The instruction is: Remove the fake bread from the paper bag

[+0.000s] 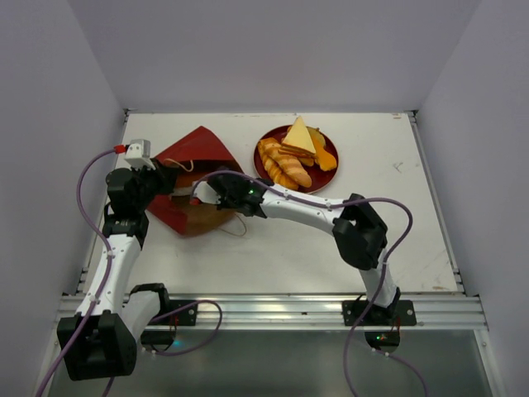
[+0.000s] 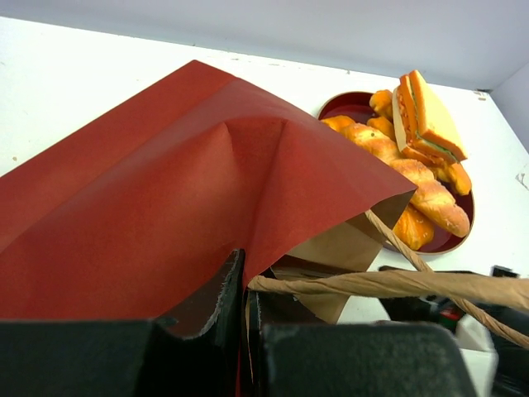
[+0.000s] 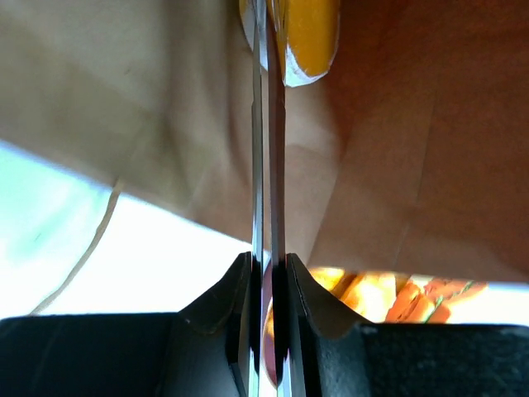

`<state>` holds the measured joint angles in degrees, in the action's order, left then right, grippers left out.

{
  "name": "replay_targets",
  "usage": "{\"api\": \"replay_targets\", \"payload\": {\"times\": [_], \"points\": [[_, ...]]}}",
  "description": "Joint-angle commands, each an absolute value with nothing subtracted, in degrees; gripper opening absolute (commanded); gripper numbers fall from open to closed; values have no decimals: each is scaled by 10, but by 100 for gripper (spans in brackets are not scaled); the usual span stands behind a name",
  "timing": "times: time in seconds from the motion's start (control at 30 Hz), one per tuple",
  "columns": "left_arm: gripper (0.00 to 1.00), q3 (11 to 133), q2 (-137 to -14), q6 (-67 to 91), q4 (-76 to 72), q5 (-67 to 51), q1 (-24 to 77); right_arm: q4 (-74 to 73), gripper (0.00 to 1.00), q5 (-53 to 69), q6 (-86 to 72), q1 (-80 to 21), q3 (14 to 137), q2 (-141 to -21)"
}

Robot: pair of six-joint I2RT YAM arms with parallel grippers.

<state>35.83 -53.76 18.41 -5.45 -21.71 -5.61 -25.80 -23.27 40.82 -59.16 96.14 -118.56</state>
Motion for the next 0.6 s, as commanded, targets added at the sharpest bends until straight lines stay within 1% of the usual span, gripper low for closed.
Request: {"api": "replay_targets", "payload": {"times": [0.0,0.33,0.57], "points": [[9,359,-529,178,-69,-222,-59,-295,0,-177,379,-595,952,-1101],[9,358,-532,178,-66,-216,-60,-372,0,-91,374,-596,871,-984],[9,358,-533,177,-65,-214,-60,-410,0,-89,381,-596,831,-912]]}}
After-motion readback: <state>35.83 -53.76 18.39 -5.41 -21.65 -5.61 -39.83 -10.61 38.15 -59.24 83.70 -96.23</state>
